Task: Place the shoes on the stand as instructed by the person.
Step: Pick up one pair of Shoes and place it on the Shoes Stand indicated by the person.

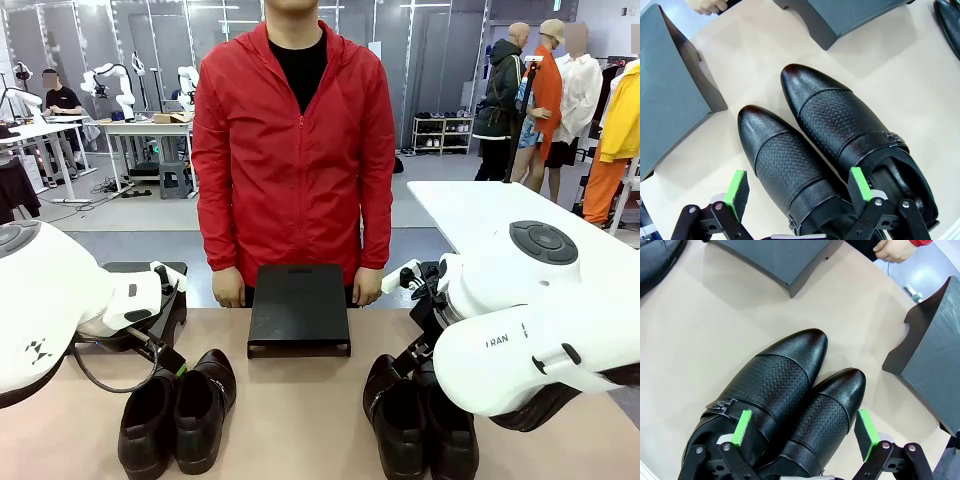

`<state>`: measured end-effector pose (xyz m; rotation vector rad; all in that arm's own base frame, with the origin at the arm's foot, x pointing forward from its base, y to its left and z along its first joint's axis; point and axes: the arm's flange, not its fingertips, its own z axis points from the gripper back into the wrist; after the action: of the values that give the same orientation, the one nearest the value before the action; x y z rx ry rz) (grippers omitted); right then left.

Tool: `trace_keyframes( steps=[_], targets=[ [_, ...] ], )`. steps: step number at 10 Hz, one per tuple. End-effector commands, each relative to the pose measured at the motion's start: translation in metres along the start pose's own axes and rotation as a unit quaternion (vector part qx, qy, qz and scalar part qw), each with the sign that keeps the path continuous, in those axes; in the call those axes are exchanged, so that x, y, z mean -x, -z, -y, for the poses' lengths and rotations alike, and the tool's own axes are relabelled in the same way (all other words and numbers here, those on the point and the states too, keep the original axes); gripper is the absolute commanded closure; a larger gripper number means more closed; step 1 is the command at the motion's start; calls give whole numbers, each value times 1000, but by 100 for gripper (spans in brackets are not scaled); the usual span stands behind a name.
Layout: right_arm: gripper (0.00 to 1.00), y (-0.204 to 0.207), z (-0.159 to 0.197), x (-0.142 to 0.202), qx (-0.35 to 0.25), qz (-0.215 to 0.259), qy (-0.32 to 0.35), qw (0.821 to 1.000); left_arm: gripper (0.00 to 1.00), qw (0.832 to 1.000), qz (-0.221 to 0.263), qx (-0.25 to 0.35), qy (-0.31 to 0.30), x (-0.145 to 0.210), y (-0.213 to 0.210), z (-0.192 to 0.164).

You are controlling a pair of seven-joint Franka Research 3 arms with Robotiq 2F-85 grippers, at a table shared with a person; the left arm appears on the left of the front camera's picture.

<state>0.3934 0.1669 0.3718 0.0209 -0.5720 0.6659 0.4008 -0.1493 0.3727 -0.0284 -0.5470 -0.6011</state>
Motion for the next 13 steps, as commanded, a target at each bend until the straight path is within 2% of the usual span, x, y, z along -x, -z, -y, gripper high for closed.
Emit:
trace_keyframes(
  steps=[1,3,4,7,8,9,10,11,13],
  targets=[
    [0,0,0,0,0,0,1,1000,0,1000,0,0,0,0,0,0],
    [0,0,0,0,0,0,0,1000,0,1000,0,0,0,0,0,0],
    [0,-20,8,-11,-1,4,5,1000,0,999,-19,31,-26,-10,-17,-2],
    [0,-60,19,-36,-26,32,19,999,0,997,-1,70,-43,-31,-59,-8],
    [0,-81,25,-45,-37,29,29,998,0,993,-6,102,-63,-36,-79,-11],
    [0,-101,32,-49,-82,32,52,995,0,986,-6,145,-82,-40,-97,-18],
    [0,-117,46,-44,-176,48,95,979,0,971,-3,216,-106,-40,-115,-31],
    [0,-128,68,-31,-216,57,130,966,0,956,0,266,-126,-33,-131,-54],
    [0,-150,105,9,-285,83,181,938,0,909,34,383,-161,-6,-163,-96]
  ],
)
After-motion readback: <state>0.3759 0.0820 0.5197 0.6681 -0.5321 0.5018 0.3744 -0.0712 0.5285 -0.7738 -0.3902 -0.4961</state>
